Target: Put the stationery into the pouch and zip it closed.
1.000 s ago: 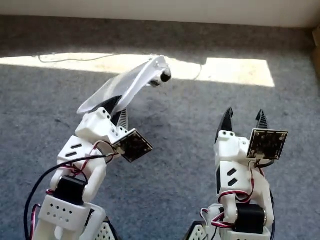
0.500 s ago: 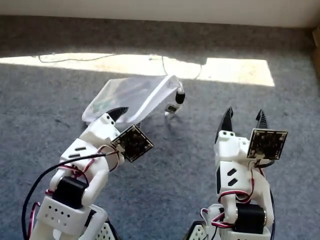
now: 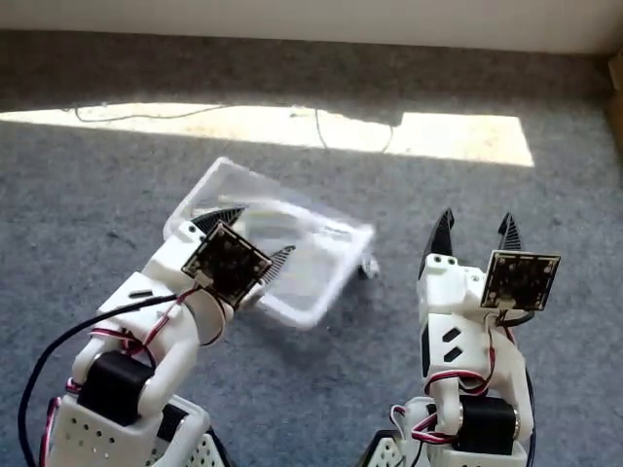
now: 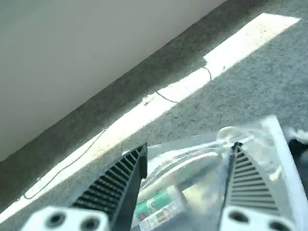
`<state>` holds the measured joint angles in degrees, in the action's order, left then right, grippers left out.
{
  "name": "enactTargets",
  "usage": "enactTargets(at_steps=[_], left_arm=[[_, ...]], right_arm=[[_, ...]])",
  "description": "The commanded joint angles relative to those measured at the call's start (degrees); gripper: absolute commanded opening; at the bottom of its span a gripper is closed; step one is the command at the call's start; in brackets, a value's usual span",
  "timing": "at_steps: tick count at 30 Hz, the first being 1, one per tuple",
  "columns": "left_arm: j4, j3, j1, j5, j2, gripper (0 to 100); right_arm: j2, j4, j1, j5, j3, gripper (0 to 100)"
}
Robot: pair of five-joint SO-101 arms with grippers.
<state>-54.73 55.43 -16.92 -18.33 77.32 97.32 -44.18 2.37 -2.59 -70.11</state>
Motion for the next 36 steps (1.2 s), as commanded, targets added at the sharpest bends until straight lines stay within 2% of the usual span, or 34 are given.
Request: enactTargets(at_steps=[1, 10, 12, 15, 19, 26, 32, 36], left_arm=[[-4.1, -6.5, -1.0, 2.7, 0.7, 26], [-5.5, -9.6, 1.4, 8.1, 0.7, 26], [-5.4, -9.6, 3.5, 9.4, 0.7, 23], [-5.4, -9.6, 6.6, 9.7, 0.7, 14], [-5.4, -9.6, 9.4, 9.4, 0.8, 0], [-5.7, -8.6, 12.6, 9.8, 12.3, 0], [-5.8, -1.1, 12.8, 9.8, 26.4, 0], [-7.4, 1.0, 12.9, 9.8, 27.6, 1]], right_arm=[[0.0, 2.3, -0.7, 0.6, -0.6, 24.5], [0.0, 4.3, -0.7, 0.4, -1.9, 23.1], [0.0, 2.9, -0.5, 0.4, -1.9, 14.4], [0.0, 1.7, -0.7, 0.0, 0.7, 1.9], [0.0, -2.7, -0.7, 0.0, 6.1, 1.4], [0.0, -8.0, -0.7, 0.0, 13.3, 0.9], [0.9, -12.3, -0.7, 0.0, 13.7, 0.8], [8.0, -13.1, -0.7, 0.0, 13.3, 0.8]])
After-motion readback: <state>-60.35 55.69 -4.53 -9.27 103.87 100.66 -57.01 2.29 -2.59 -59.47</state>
